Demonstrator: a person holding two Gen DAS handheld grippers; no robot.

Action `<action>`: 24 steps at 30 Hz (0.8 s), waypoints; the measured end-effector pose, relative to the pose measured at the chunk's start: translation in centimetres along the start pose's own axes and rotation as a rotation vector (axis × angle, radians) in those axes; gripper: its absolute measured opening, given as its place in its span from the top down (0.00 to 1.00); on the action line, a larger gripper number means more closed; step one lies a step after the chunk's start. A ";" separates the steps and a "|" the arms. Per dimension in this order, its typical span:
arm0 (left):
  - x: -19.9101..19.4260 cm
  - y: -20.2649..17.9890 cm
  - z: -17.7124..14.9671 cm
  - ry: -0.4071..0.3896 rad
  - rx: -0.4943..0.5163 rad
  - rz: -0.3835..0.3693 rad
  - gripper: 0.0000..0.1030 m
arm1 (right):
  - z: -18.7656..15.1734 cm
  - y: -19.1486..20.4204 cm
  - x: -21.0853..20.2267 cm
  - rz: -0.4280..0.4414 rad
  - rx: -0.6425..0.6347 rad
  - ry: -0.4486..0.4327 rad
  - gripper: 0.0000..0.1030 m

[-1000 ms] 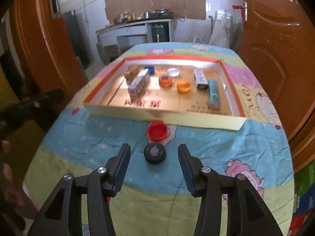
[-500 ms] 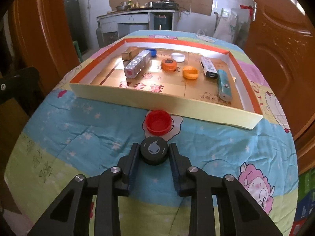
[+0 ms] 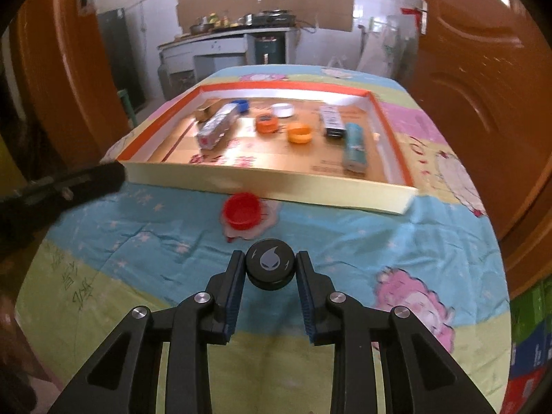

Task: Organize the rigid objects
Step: 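Close the right gripper on the black logo cap while the left grasps the red cap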

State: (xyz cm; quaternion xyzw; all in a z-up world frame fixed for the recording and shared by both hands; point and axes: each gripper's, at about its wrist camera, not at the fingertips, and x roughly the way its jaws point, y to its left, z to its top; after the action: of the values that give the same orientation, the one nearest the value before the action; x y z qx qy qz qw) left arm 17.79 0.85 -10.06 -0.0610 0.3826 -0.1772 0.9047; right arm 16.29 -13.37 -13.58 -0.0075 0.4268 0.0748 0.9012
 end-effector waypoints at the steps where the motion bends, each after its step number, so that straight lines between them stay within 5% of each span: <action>1: 0.4 -0.4 0.0 0.006 0.010 -0.012 0.57 | -0.1 -0.4 -0.2 -0.003 0.010 -0.003 0.71; 10: 5.0 -4.4 -0.5 0.091 0.110 -0.076 0.57 | -0.8 -4.2 -1.8 -0.014 0.096 -0.039 0.70; 24: 9.5 -4.5 -0.2 0.140 0.119 -0.001 0.57 | -0.6 -6.1 -1.6 0.020 0.144 -0.053 0.70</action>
State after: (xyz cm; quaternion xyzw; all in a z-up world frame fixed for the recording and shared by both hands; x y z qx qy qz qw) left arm 22.51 -6.76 -15.47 0.0052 0.4339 -0.2037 0.8776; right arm 15.65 -19.61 -13.05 0.0634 0.4073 0.0531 0.9095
